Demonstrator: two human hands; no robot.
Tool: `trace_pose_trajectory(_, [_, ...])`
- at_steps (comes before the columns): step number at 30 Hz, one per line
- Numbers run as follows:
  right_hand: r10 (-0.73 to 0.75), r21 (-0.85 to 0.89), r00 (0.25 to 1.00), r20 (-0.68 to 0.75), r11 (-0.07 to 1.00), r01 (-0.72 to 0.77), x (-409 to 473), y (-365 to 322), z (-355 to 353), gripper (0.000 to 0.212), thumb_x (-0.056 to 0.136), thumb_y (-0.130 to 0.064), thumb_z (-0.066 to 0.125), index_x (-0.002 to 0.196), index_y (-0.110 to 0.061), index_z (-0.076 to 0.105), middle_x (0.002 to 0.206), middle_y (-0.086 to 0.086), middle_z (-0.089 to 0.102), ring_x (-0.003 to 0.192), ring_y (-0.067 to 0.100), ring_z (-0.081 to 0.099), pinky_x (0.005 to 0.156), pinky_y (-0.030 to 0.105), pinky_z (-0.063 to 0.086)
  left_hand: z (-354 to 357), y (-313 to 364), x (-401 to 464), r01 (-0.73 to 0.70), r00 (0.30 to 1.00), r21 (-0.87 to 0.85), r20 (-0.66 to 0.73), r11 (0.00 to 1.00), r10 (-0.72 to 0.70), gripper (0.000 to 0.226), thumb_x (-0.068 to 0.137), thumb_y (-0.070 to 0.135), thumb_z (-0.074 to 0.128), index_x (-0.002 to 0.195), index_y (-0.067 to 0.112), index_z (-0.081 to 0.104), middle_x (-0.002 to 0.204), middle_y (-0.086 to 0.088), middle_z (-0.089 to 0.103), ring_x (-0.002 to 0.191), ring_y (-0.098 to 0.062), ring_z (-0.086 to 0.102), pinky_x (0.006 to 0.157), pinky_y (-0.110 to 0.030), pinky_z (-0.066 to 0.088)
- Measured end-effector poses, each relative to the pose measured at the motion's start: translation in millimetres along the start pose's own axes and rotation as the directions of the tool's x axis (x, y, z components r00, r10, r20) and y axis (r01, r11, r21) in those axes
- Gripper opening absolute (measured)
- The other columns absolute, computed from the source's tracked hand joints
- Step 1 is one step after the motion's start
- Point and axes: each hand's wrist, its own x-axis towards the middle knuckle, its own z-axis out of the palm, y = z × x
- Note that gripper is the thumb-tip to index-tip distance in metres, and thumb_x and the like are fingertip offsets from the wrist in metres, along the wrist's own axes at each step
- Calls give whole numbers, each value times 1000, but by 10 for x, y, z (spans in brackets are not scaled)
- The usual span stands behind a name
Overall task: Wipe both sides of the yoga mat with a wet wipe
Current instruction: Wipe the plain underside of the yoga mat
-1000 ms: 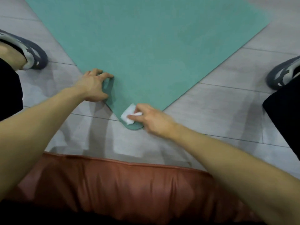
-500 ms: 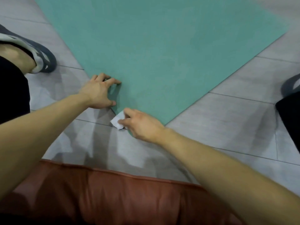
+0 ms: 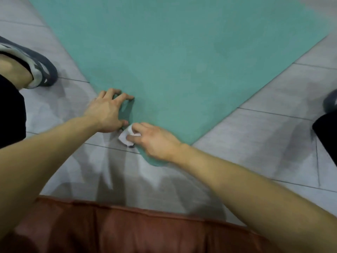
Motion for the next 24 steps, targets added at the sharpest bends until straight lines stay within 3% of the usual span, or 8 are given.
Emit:
trace_pose_trajectory(2, [1,-28,998,-57,1000,-3,-11,445,-174,37,95,-20,48,122,-17,74,108,13,58,94,32,60,71,37,48,27,-23,6,-2,1000,4,-3,1000,2,94,75,46,88,154,39,38,156,-13,35,135,-43,40,116,-53,39])
trace_pose_trajectory(4, [267,-32,944,-194,960,-278,-133,1123,-558,36,97,-33,53,120,-16,74,105,6,59,95,32,62,74,35,50,50,-11,-9,-9,1000,8,-1,1000,9,94,76,45,88,155,39,38,157,-14,35,135,-44,41,116,-53,39])
trace_pose_trajectory(8, [689,0,567,-451,635,-772,-658,2387,-1299,18,96,-34,62,100,-21,74,111,8,65,104,32,68,91,38,55,44,58,-30,20,1000,-13,4,1000,-20,93,78,41,88,156,39,37,162,-13,31,139,-43,38,119,-51,36])
trace_pose_trajectory(10, [755,106,423,-501,538,-836,-718,2373,-1318,5,96,-25,62,97,-21,61,106,3,69,101,25,71,82,35,56,37,77,-36,30,999,-24,12,999,-30,93,79,40,87,156,39,35,164,-12,27,141,-43,35,121,-50,34])
trace_pose_trajectory(12, [787,198,377,-489,521,-830,-517,1903,-1082,2,98,-17,59,100,-18,59,97,-4,66,98,23,67,71,24,46,38,75,-37,39,999,-19,26,999,-39,94,79,40,87,157,40,34,166,-11,25,143,-42,34,121,-49,33])
trace_pose_trajectory(17, [463,29,869,-177,885,-465,-78,420,-216,26,91,-7,61,114,-17,68,104,7,50,95,33,56,75,41,52,-61,194,-3,97,995,-22,40,995,-96,90,75,35,88,152,37,43,156,-11,39,138,-39,44,114,-48,43])
trace_pose_trajectory(21, [427,-24,901,-72,903,-430,-385,339,-442,43,91,-9,59,128,-27,71,111,7,53,106,31,56,87,38,48,98,476,-275,67,991,-29,-117,997,-70,52,84,21,69,136,28,64,126,-8,57,118,-35,57,95,-45,54])
trace_pose_trajectory(24, [636,-46,760,-136,762,-646,-788,687,-747,40,97,-14,58,134,-21,68,118,12,58,108,38,62,90,40,50,318,828,-544,-65,980,9,-186,998,66,47,78,51,60,116,25,70,112,-5,60,108,-33,60,89,-44,54])
